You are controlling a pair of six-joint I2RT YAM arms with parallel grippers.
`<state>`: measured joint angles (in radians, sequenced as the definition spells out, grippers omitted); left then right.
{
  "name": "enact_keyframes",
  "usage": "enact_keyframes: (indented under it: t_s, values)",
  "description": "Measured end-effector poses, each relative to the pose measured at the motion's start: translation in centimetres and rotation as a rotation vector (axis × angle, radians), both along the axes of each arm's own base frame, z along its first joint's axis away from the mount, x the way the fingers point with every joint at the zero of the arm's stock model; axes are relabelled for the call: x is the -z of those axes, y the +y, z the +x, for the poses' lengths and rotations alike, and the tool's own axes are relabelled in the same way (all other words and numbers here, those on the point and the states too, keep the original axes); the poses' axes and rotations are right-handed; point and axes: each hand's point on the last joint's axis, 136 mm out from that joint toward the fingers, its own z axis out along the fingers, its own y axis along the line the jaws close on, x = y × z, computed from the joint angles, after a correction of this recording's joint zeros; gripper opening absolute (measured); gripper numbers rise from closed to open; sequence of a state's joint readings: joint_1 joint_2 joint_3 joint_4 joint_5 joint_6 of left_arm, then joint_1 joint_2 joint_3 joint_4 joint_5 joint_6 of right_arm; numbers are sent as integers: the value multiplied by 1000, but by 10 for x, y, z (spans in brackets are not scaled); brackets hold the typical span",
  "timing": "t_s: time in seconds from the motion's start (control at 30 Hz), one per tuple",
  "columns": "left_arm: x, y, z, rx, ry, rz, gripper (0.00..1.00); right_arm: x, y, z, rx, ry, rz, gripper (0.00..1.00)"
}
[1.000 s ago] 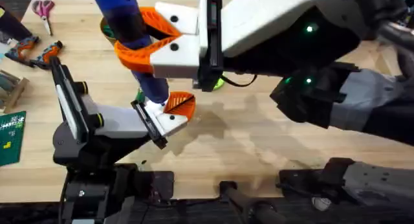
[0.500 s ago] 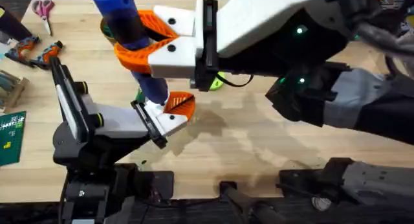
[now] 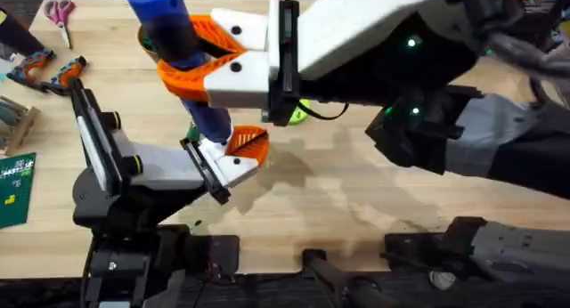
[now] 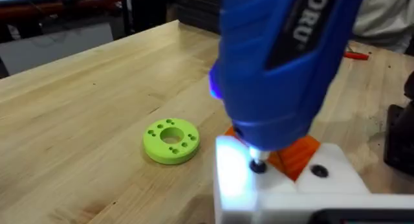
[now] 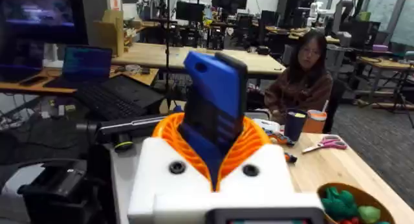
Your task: Pick up the gripper from the table and insert it into the empty holder that is missing its gripper. Then pick up a screw, insert it into the mounting hole, and use the screwdriver to tighten it. Finally, clean up the table by picking up the vegetable and placing it into the bucket.
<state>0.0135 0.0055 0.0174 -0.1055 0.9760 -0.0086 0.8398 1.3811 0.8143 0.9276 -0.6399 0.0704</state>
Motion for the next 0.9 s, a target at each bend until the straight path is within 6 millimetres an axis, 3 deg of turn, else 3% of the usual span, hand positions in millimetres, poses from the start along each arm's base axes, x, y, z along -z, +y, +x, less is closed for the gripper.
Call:
enact_keyframes:
  t_s: [0.3,0.5,0.63,0.77,0.9]
  values:
    - [0,0,0,-3,-1,0,14,-10,3,1,-7,-24,24,26]
    - [0,0,0,-2,-1,0,14,-64,0,2,1,-110,119,26]
    - [0,0,0,-3,-1,0,14,-89,-4,14,22,-143,116,26]
    - [0,0,0,-3,-1,1,14,-78,-4,31,45,-150,-7,26]
    - [0,0,0,-3,0,0,14,-29,-6,48,83,-164,-217,26]
